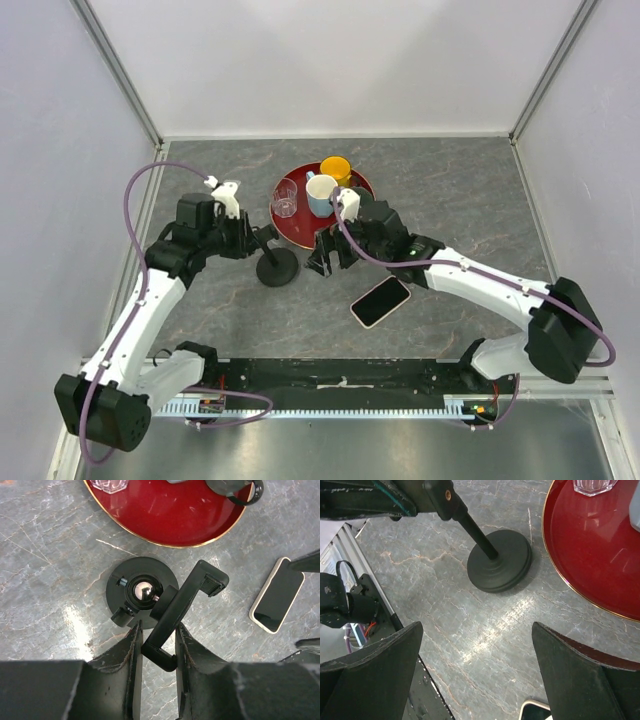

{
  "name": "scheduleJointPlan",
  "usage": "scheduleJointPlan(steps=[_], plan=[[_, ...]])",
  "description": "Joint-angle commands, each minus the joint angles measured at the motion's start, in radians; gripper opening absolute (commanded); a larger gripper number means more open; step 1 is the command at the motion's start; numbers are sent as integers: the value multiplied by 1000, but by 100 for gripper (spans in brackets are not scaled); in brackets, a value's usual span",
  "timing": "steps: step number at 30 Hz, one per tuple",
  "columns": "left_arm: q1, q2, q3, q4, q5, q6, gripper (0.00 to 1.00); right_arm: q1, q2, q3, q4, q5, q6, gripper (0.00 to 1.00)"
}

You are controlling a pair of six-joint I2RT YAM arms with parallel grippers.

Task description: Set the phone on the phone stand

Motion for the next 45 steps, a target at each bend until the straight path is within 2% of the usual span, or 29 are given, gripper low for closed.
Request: scheduleJointPlan(steps=[1, 2, 4, 5, 8, 11, 13, 17, 22, 23, 27, 30, 37, 41, 45], plan=[[-24, -61, -12, 43, -12, 18, 17, 51, 47, 57, 70, 83, 3, 98], [-26, -71, -17, 37, -19, 18, 28, 66, 64, 71, 69, 100, 3, 98], [-27, -89, -21, 34, -33, 26, 37, 78, 82, 89, 70, 107, 8, 98], [-27, -106, -21, 29, -39, 26, 48, 88, 97, 97, 70, 116, 6, 98], [-27, -134, -21, -1, -44, 21, 62, 100, 125, 117, 70, 133, 11, 98], [-26, -152, -27, -17, -15, -2, 65, 106, 147, 138, 69, 149, 8, 98], [-27, -164, -28, -28, 14, -25, 65, 109, 153, 154, 69, 165, 0, 98], [-26, -184, -37, -37, 46, -56, 54, 111, 179, 187, 56, 162, -37, 97], [-27, -207, -47, -41, 57, -94, 48, 146, 203, 212, 76, 139, -55, 93], [-26, -203, -52, -40, 57, -100, 44, 151, 205, 207, 102, 142, -54, 93], [-27, -183, -70, -38, 42, -143, 36, 163, 220, 197, 150, 137, -55, 85], [-27, -183, -84, -31, 49, -166, 35, 171, 226, 192, 173, 139, -70, 78], [-27, -195, -113, -20, 14, -184, 35, 177, 271, 227, 178, 151, -95, 49], [-27, -175, -115, -25, -4, -189, 23, 178, 283, 238, 184, 163, -93, 37], [-27, -149, -112, -34, -32, -198, 15, 184, 286, 249, 199, 173, -86, 18]])
